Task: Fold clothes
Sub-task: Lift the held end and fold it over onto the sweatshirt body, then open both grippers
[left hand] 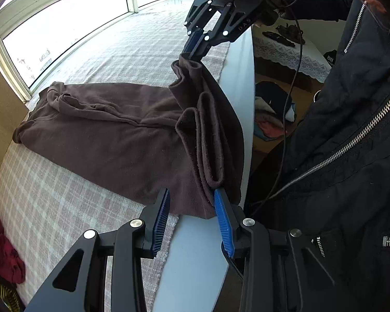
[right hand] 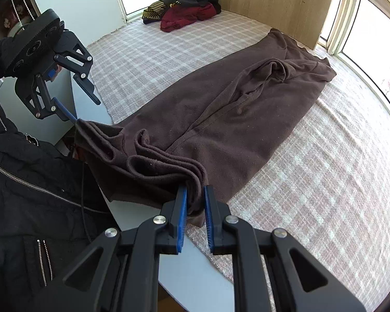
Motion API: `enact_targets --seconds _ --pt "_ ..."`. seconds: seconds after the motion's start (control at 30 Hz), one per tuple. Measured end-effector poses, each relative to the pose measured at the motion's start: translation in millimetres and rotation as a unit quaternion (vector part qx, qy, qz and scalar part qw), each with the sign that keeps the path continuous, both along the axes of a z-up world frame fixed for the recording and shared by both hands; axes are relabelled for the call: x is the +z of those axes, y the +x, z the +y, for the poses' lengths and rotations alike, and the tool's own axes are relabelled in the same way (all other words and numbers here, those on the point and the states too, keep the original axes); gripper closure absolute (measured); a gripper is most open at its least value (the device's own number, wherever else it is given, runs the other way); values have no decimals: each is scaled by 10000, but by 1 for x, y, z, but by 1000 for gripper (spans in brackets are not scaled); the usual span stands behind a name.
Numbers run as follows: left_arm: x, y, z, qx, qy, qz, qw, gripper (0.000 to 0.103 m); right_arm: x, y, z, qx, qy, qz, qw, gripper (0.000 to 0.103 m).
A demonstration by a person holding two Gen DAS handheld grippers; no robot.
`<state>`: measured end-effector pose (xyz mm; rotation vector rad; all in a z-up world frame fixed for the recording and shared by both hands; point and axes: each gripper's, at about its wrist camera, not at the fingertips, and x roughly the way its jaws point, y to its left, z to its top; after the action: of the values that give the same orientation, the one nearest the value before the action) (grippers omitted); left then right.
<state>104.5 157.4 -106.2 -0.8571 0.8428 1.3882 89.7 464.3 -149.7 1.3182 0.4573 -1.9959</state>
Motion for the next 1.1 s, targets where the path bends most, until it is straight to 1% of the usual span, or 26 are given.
enact_targets --seconds 0.07,0.17,0.23,0.3,0.37,0.43,0.53,0.57,0.6,0.67,0.73,0.83,0.93,1.03,1.1 --pt "-4 7 -3 -58 -11 49 10000 69 -3 -3 1 -37 18 -58 10000 90" --pt "-9 13 -10 -95 -26 170 9998 69 -5 -1 -3 -41 129 -33 9999 90" --pt "-14 18 -15 -173 -93 320 9993 69 -4 1 -5 -47 157 -26 9999 90" --pt "-18 25 -15 -306 -76 491 9983 69 -3 3 -6 -53 184 -18 9998 90" --pt "-22 29 -8 -403 74 471 9981 69 -3 4 -7 -89 190 -23 9998 90" --pt "-26 34 -1 -493 273 654 9963 67 -4 4 -6 -133 196 -27 9997 90" --pt "-32 33 13 -591 328 621 9958 73 -4 5 -5 -174 210 -33 9996 90" --pt "-33 30 16 -596 267 559 9963 85 -4 7 -5 -163 227 -17 9996 90" --pt "-30 28 17 -606 291 479 9966 89 -3 9 -6 -150 245 -1 9996 90" --pt "-21 20 17 -548 376 280 9974 91 -2 12 -6 -138 268 29 9995 90" --pt "-7 5 16 -319 549 -4 9980 92 1 16 -4 -141 263 61 9995 90" --pt "12 -17 15 34 820 -314 9961 92 9 20 0 -146 213 142 9996 90" --pt "28 -41 15 282 1044 -441 9932 93 21 22 6 -148 153 237 9995 90" --pt "40 -69 18 533 1237 -589 9891 93 35 8 16 -227 37 340 9992 90" --pt "44 -94 23 716 1341 -688 9860 93 42 -11 21 -245 -14 380 9990 90"
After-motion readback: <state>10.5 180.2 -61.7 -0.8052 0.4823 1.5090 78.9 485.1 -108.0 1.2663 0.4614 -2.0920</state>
